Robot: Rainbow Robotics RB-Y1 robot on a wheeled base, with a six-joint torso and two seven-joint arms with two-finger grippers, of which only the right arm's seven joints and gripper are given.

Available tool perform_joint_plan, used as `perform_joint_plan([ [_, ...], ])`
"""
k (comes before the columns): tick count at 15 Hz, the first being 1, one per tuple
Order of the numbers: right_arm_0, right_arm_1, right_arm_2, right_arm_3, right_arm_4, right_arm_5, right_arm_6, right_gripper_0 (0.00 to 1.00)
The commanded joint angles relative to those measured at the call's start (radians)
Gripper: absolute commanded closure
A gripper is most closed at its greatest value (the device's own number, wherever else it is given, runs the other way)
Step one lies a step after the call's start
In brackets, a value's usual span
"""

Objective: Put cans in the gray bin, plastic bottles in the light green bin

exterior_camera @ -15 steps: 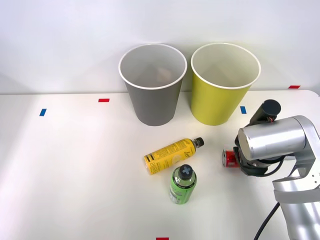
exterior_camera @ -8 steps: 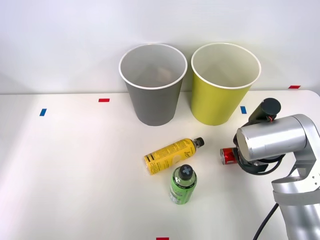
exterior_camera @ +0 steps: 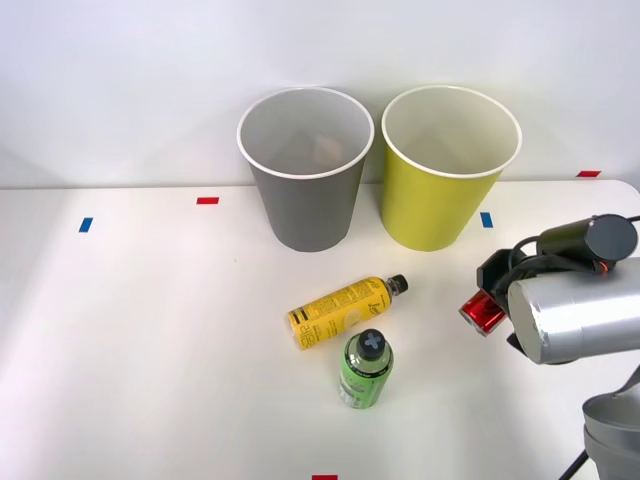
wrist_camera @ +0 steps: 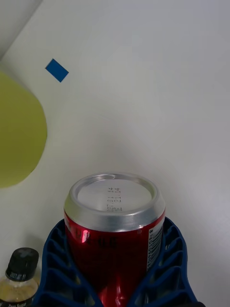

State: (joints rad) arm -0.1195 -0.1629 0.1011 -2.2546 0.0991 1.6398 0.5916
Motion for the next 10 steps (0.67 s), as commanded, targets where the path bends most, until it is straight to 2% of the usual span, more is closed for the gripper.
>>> perform_joint_plan([
  [1,0.089,0.0,0.014,-0.18,0.008,-0.015,0.343,1.0],
  [5,0.138,-0.001,0.014,-0.283,-0.042,-0.137,0.58,1.0],
  [10,0.209,-0.007,0.015,-0.356,-0.131,-0.393,0.746,1.0],
])
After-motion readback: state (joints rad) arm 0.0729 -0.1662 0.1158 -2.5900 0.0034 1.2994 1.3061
